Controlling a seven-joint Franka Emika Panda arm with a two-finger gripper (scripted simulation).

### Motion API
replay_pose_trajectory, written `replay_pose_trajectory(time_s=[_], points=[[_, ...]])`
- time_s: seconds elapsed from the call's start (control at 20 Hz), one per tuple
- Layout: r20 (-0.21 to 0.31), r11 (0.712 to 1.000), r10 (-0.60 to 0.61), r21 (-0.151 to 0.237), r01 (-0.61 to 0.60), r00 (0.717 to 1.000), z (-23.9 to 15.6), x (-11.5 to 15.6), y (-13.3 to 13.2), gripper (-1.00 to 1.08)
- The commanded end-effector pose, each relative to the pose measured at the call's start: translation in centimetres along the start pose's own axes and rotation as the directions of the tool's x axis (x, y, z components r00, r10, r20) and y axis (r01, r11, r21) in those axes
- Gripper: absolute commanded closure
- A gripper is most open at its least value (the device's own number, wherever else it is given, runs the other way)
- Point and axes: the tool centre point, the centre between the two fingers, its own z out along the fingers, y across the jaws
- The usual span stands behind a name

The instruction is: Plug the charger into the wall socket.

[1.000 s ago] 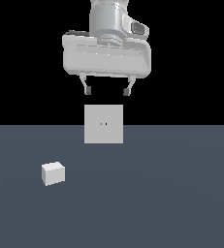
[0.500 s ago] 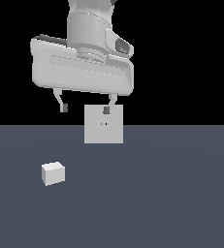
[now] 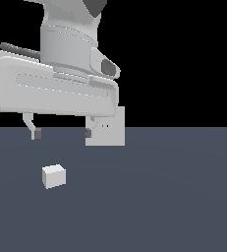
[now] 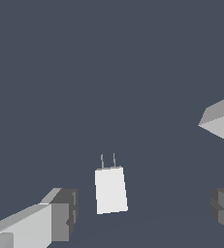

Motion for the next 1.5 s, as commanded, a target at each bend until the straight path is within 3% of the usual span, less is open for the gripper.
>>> replay_pose_trajectory(time_s=[0.0,0.75,1.45], points=[[-0.014,0.999,-0.039,0.007,0.039,0.999,0.8,-0.4,-0.8,-0.92],[-0.032,0.995,-0.099,0.018,0.100,0.995,2.5,-1.2,-2.1,-0.92],[-0.033,0.994,-0.104,0.017,0.104,0.994,7.0,-2.4,-2.1,-0.92]])
